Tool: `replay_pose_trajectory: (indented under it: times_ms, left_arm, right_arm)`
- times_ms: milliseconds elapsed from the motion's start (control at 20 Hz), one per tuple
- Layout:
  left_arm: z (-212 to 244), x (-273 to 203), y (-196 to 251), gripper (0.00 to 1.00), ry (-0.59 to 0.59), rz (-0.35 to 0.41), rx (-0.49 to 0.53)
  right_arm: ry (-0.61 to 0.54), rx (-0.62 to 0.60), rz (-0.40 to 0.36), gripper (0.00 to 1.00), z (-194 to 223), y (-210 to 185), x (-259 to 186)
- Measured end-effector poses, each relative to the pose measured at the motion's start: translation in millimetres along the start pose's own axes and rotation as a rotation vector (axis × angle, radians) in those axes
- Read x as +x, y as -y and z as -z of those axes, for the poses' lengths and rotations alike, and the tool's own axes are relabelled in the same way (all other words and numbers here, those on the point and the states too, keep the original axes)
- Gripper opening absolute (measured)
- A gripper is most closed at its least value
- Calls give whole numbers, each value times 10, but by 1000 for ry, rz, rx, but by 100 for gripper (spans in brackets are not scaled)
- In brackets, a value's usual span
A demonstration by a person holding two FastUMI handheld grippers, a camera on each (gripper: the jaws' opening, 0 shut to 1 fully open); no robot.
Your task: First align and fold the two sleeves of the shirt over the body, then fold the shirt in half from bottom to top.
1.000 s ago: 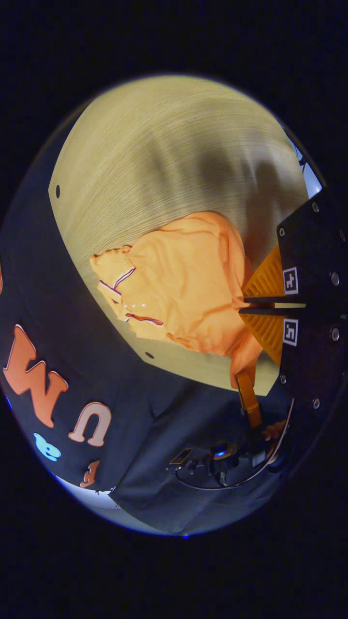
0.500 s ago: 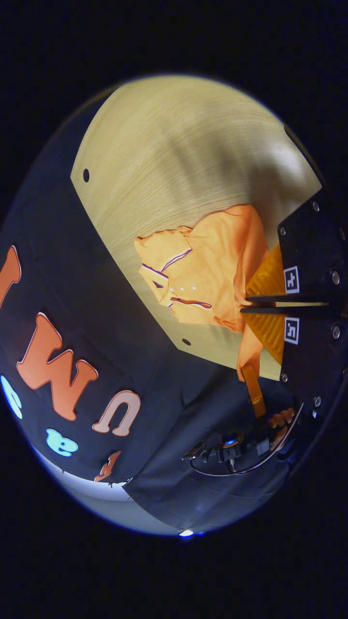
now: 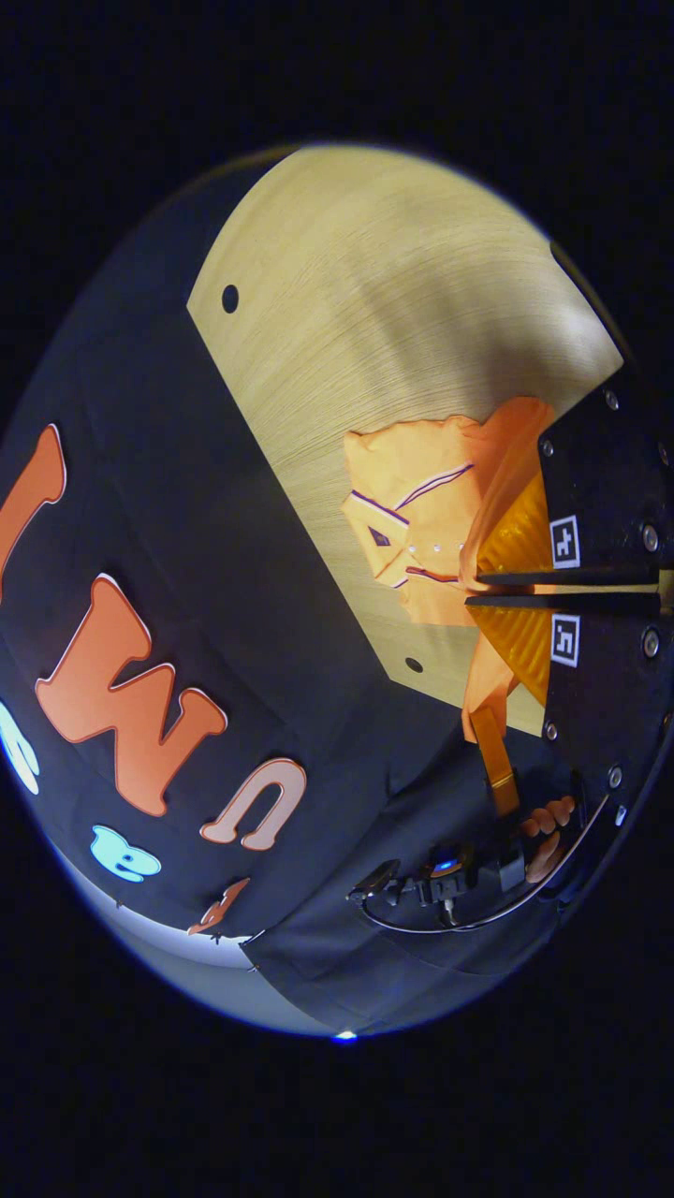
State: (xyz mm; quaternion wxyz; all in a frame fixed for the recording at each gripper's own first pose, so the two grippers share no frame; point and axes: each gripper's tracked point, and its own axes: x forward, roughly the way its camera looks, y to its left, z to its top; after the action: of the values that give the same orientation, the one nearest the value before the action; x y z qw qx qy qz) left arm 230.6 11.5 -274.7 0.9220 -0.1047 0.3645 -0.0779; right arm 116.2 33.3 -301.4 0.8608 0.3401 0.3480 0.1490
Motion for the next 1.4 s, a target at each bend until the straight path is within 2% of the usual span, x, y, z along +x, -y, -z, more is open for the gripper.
replay_pose_trajectory:
  times_ms: [300, 600, 850, 1100, 1200, 1250, 1400]
  left_arm:
    - [-515, 521, -225, 1, 14, -3, 6]
    - [-791, 1163, -470, 1, -30, -7, 31]
    - [-756, 1648, -760, 1, -108, -42, 61]
    - [-607, 2113, -1029, 1, -181, -80, 13]
    - [-587, 2156, -1066, 2, -192, -97, 14]
    - [-584, 2149, -1129, 5, -211, -111, 21]
    - [-600, 2145, -1118, 76, -203, -110, 12]
  right_arm:
    - [45, 4, 33, 4, -577, 79, 572]
    - [24, -11, 92, 4, -867, 302, 1248]
    - [-30, -26, 201, 4, -848, 719, 1658]
    - [-88, -57, 319, 4, -883, 1071, 1908]
    - [-95, -95, 375, 4, -907, 1202, 1976]
    - [-102, -106, 413, 2, -909, 1255, 2006]
    - [-95, -97, 459, 2, -946, 1287, 1933]
